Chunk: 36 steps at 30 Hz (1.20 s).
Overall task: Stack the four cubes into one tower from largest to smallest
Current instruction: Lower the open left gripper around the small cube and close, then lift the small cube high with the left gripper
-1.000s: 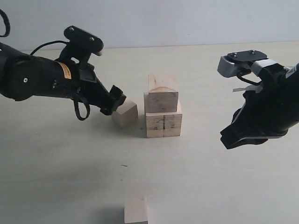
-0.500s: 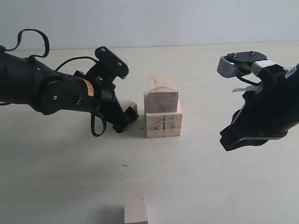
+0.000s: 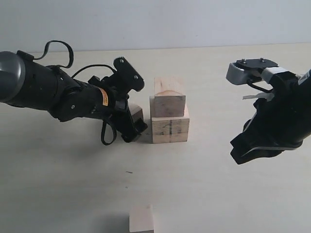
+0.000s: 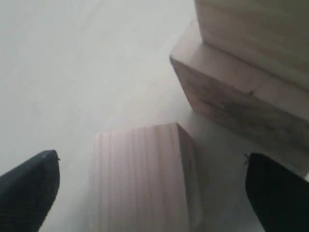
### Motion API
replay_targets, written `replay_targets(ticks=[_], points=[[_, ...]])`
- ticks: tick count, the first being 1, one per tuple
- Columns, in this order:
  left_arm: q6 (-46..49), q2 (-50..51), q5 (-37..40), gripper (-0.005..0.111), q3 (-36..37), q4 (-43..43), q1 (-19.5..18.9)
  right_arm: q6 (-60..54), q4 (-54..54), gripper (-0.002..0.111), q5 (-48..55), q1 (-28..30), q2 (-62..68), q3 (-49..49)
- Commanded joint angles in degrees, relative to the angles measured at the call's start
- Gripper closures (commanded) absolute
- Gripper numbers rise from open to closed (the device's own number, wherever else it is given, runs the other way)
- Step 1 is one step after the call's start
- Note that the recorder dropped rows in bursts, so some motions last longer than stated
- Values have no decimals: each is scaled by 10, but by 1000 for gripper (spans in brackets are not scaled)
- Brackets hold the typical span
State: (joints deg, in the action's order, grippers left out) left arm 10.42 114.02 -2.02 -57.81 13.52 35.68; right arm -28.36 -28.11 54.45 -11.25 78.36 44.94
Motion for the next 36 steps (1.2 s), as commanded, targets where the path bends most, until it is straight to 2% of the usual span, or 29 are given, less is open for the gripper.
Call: replay_targets(ticks=[1,5,8,13,17,21,24,26,28,32,36], points=[[0,11,-13,20,-3,8,1,6,-3,108,3,-1,-3,0],[-4,19,-9,50,-3,8,1,20,-3,108,3,-1,-3,0],[-15,18,1,59,-3,8,1,31,-3,108,3,-1,-3,0],[-33,7,30,61,-3,8,-10,31,-3,108,3,-1,-3,0],[-32,-34,93,61,-3,8,-35,31,-3,108,3,-1,-3,0],[-33,-146,182,61,-3,8,-66,31,-3,108,-1,-1,-3,0],[-31,-236,199,63,-3,8,-62,31,-3,108,-17,-1,-3,0],[-17,-307,185,76,-4,8,-53,31,-3,108,-48,-1,-1,0],[-17,-364,138,106,-17,-20,-31,31,-4,108,-76,-1,30,0],[-18,-386,91,107,-45,-112,43,24,-30,108,-47,-1,85,0],[2,-386,92,107,-49,-112,108,11,-15,108,-72,-1,85,0]])
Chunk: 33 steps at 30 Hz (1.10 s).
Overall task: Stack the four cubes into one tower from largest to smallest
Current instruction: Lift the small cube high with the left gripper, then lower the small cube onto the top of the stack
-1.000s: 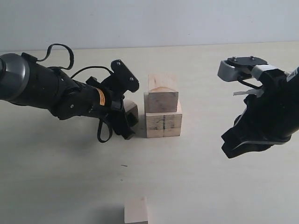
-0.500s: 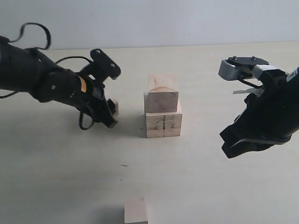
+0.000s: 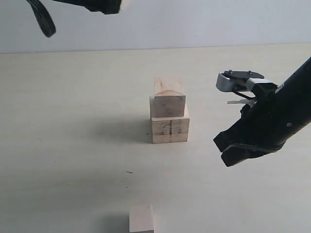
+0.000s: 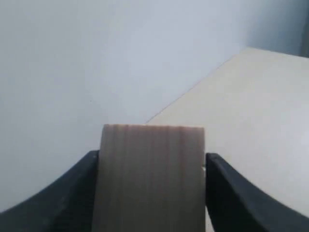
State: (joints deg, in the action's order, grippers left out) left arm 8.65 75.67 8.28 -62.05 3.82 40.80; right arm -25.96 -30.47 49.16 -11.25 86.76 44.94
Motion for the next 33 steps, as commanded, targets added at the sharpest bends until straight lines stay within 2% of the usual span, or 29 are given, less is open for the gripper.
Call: replay_targets(ticks=[1,5,8,11,15,18,22,24,26,28,31,33], points=[[26,1,-13,107,-6,-15,79,-13,10,108,-30,-1,1,0],[30,31,-20,107,-13,-26,118,-15,10,108,-31,-1,2,0],[30,59,-18,107,-32,-86,132,-33,11,108,-53,7,4,1],[28,81,38,107,-64,-161,133,-29,11,108,-70,25,6,1],[-44,93,166,107,-94,-285,104,-22,11,108,-74,44,5,1],[-66,93,221,107,-94,-295,87,-22,9,108,-73,46,5,1],[-83,90,267,107,-94,-301,59,-22,8,108,-73,46,5,1],[-73,81,252,107,-94,-325,43,-22,8,108,-73,46,5,1],[31,72,207,107,-95,-361,34,-22,5,108,-73,46,5,1],[210,71,194,107,-107,-411,25,-22,5,108,-72,46,5,1],[482,89,267,107,-129,-481,23,-24,-5,108,-69,46,5,1],[556,119,343,107,-148,-494,20,-24,-7,108,-71,46,5,1]])
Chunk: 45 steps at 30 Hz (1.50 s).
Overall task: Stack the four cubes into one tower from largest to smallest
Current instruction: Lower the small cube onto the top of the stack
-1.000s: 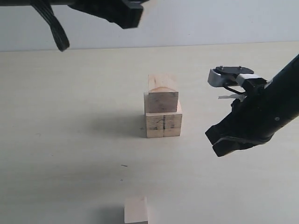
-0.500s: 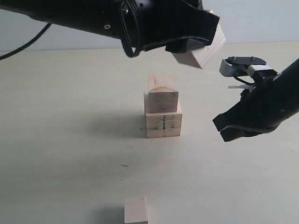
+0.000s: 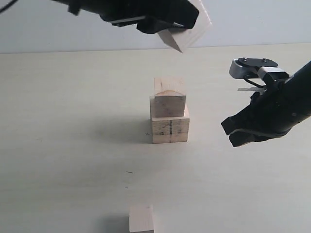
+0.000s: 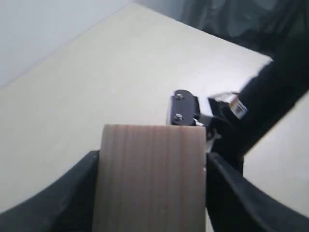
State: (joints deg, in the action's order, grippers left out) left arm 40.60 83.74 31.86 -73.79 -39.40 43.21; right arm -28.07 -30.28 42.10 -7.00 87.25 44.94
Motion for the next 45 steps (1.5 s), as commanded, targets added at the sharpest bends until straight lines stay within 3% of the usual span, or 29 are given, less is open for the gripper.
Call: replay_targets(ticks=[1,7,15,22,32,45], points=[[234,58,141,107,-44,-62,-7,-3,-9,108,0,4,0,1],[228,172,259,107,-138,-38,-41,-3,-8,108,1,4,0,1],[218,223,271,107,-241,33,-88,-3,-10,108,0,4,0,1],[239,279,265,107,-250,100,-90,-3,-13,108,1,4,0,1],[286,300,220,107,-250,87,-90,-3,-13,108,2,4,0,0],[298,300,218,107,-250,63,-90,-3,-13,108,0,4,0,0]])
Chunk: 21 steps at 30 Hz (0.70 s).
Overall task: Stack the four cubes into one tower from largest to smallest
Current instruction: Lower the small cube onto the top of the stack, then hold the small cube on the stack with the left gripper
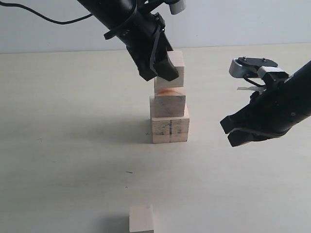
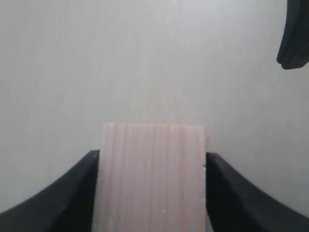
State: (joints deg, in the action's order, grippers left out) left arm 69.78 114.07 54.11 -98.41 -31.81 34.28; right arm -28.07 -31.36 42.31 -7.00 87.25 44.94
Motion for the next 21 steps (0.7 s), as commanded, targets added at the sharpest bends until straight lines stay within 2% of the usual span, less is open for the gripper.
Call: replay_targets(ticks=[1,21], points=[[8,-3,-4,107,-4,-13,-1,-3,-2,108,-2,4,0,0],[20,5,-4,107,-4,-17,-1,-3,-2,108,9,4,0,0]])
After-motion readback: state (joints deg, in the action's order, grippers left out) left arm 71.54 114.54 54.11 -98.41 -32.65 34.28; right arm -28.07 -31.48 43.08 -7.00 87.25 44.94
